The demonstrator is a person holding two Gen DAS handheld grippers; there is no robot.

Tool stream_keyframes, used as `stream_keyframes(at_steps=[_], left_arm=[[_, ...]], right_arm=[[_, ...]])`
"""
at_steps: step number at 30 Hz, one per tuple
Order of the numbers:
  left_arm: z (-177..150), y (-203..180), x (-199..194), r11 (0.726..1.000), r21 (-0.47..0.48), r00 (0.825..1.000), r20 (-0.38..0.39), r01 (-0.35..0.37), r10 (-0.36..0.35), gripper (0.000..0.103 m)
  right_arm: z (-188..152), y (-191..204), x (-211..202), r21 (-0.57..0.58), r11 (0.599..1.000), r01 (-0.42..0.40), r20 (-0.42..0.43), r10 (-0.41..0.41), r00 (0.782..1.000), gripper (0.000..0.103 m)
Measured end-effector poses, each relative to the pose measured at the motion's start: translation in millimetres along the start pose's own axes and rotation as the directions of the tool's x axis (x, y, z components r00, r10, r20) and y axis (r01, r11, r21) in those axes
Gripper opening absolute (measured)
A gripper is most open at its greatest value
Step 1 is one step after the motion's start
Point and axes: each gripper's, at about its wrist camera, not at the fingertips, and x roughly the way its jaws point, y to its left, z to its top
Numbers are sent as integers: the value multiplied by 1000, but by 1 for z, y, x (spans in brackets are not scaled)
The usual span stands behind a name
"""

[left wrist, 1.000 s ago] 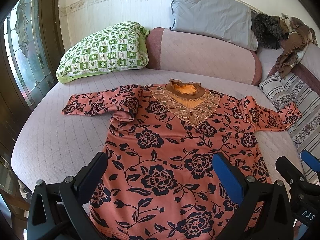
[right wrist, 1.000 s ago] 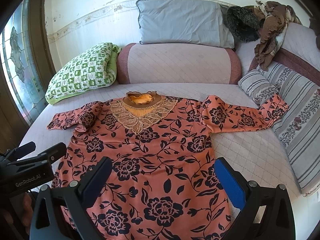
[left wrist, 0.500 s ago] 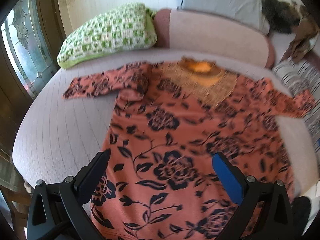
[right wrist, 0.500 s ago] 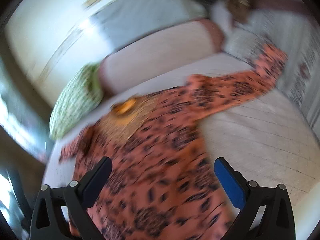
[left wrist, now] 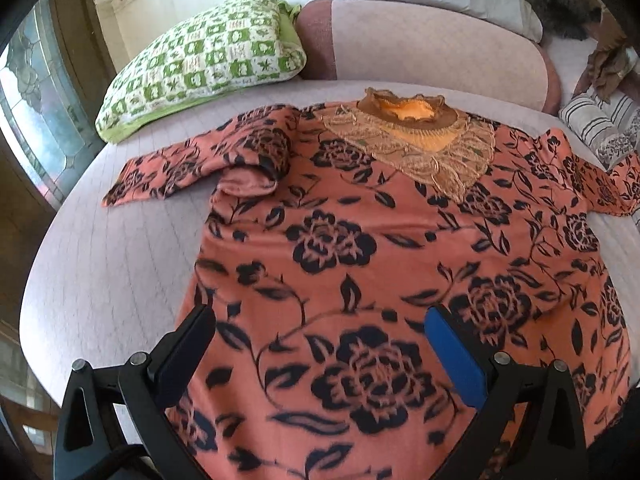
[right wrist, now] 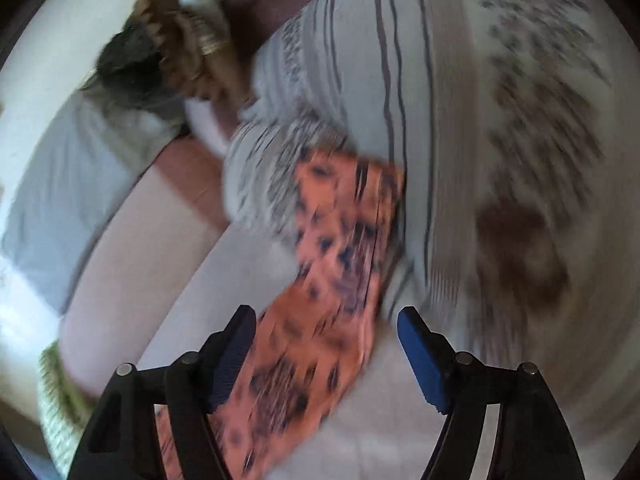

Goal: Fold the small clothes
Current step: 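Grasp the sleeve cuff with the right gripper and fold it across the blouse body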

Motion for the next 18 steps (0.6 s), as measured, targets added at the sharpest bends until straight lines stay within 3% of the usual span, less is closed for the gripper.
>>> stream_keyframes(at_steps=[3,6,7,8,9,10,13,15,17,18], left_arm=[[0,1,21,1000,7,1000,-13,4,-4,103],[-8,5,50,1000,5,994,-104,-8,8,103],[-12,10,55,1000,-16,994,-112,15,-17,103],[-14,14,55,998,-41,995,-96,37,-41,103],[-15,18,54,997,-60,995,-77,54,-59,103],[-15,20,55,996,-63,995,-75,62,-66,103],[-15,20,57,996,-67,996,-65,65,-69,103],[-16,20,58,996,-63,996,-58,69,-73,103],[-15,20,58,995,-61,995,-61,79,-83,103],[-14,21,57,995,-52,993,-74,90,-94,103]], right_arm=[[13,4,32,-5,992,125,-6,-125,992,76],[20,-2,56,26,980,197,-15,-196,980,63],[22,-1,61,11,979,205,-17,-205,979,60],[24,4,65,-18,976,216,-17,-216,976,51],[27,11,68,-63,972,225,-20,-227,974,22],[30,18,69,-85,972,219,-24,-222,975,8],[31,45,52,-161,979,122,0,-123,992,6],[27,79,28,-223,975,17,15,-14,1000,5],[13,124,-1,-288,952,-109,10,117,993,5],[-1,155,-20,-326,926,-193,-7,201,980,6]])
